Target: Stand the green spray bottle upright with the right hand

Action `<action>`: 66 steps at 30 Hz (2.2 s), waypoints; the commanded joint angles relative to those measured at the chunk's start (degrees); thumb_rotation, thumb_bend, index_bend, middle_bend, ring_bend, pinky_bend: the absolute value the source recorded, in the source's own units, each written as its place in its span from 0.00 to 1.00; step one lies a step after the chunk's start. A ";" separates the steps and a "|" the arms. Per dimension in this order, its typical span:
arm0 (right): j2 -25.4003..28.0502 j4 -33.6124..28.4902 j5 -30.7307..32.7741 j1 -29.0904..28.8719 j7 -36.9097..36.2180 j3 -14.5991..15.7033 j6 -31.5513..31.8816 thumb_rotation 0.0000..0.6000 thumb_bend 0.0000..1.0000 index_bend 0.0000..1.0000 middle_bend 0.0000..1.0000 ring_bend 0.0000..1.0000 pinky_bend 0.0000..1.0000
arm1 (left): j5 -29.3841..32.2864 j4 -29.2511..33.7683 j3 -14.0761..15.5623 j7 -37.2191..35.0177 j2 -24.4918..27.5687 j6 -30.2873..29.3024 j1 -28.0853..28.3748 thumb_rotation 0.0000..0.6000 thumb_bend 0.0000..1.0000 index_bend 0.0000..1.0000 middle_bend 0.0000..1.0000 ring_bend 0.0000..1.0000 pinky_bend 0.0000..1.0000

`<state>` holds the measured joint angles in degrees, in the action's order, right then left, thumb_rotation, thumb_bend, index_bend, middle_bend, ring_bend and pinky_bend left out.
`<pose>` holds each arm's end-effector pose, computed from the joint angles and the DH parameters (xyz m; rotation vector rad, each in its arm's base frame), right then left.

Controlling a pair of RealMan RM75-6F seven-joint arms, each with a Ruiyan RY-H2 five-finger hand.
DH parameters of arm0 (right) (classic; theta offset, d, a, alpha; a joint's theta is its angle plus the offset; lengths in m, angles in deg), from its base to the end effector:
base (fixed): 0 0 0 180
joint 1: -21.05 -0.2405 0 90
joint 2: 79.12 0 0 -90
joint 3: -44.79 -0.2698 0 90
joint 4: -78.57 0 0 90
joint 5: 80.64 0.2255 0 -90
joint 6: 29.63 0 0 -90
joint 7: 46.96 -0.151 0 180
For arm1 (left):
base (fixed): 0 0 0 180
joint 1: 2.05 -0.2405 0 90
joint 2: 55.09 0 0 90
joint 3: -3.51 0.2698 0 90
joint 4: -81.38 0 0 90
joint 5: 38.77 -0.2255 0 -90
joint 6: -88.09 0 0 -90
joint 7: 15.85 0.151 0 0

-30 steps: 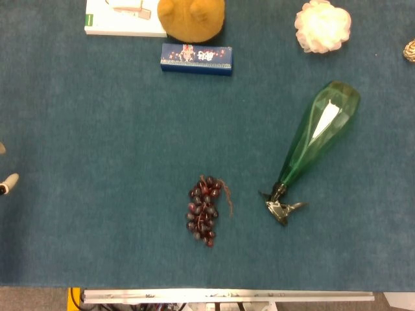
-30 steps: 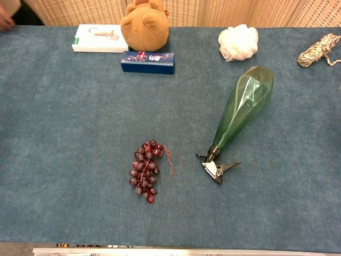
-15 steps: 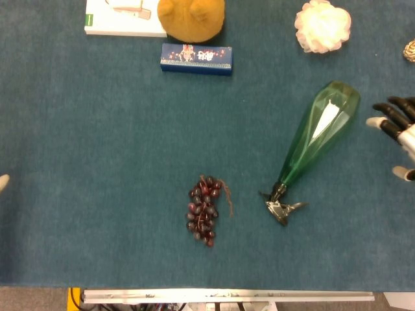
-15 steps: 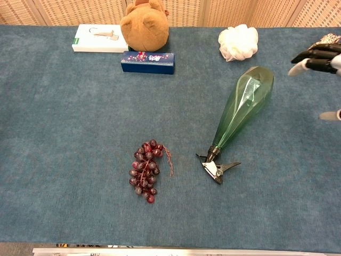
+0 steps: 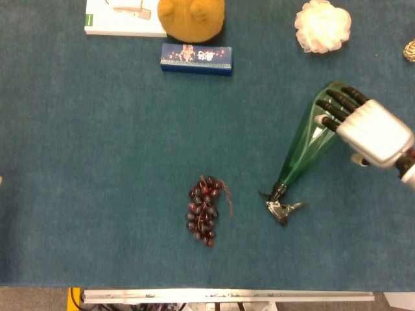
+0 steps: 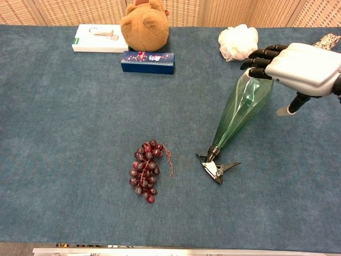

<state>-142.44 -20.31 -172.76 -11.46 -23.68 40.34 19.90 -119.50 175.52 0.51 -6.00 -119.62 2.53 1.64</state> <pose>-0.2047 -0.2955 0.0611 2.2156 -0.4356 0.6502 -0.3379 0.1830 0.1517 -1.3393 -0.8503 -0.7481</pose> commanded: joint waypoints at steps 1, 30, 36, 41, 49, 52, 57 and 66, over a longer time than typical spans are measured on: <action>-2.07 1.18 1.36 -1.58 2.09 -0.27 -1.85 1.00 0.00 0.26 0.15 0.07 0.14 | 0.13 0.06 0.00 0.03 0.07 0.09 -0.04 1.00 0.11 0.48 0.47 0.45 0.57; -12.25 6.25 15.58 -9.13 22.67 1.63 -7.27 1.00 0.00 0.26 0.15 0.07 0.14 | 3.68 3.30 -0.43 2.79 2.36 0.97 -0.75 1.00 0.11 0.48 0.47 0.45 0.57; -13.76 7.36 17.91 -10.29 24.52 2.68 -7.73 1.00 0.00 0.26 0.15 0.07 0.14 | 3.99 3.56 -0.47 2.69 2.75 0.99 -0.89 1.00 0.11 0.49 0.47 0.45 0.57; -14.44 7.66 19.80 -10.97 25.64 3.40 -7.59 1.00 0.00 0.26 0.15 0.07 0.14 | 4.23 3.87 -0.45 2.82 3.08 0.98 -1.01 1.00 0.11 0.52 0.47 0.45 0.57; -15.71 8.69 22.76 -12.24 26.87 4.43 -7.39 1.00 0.00 0.26 0.18 0.08 0.14 | 5.13 4.36 -0.61 3.33 3.54 1.05 -1.16 1.00 0.11 0.55 0.47 0.45 0.57; -16.73 9.93 21.42 -12.30 27.08 4.80 -5.68 1.00 0.00 0.27 0.23 0.11 0.15 | 5.52 4.64 -0.69 3.53 3.78 1.10 -1.20 1.00 0.11 0.56 0.47 0.45 0.57; -18.60 12.75 17.41 -11.80 24.07 5.48 -3.09 1.00 0.00 0.36 0.34 0.22 0.26 | 5.96 5.03 -0.79 3.76 4.07 1.08 -1.28 1.00 0.11 0.56 0.47 0.45 0.57; -19.16 14.71 15.49 -11.68 19.60 6.03 -2.93 1.00 0.00 0.50 0.50 0.40 0.44 | 6.20 5.33 -0.84 3.83 4.38 0.98 -1.38 1.00 0.11 0.56 0.47 0.45 0.57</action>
<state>-161.61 -5.60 -157.22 -23.20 -3.64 46.33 16.99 -113.29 180.85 -0.33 -2.17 -115.25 3.52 0.27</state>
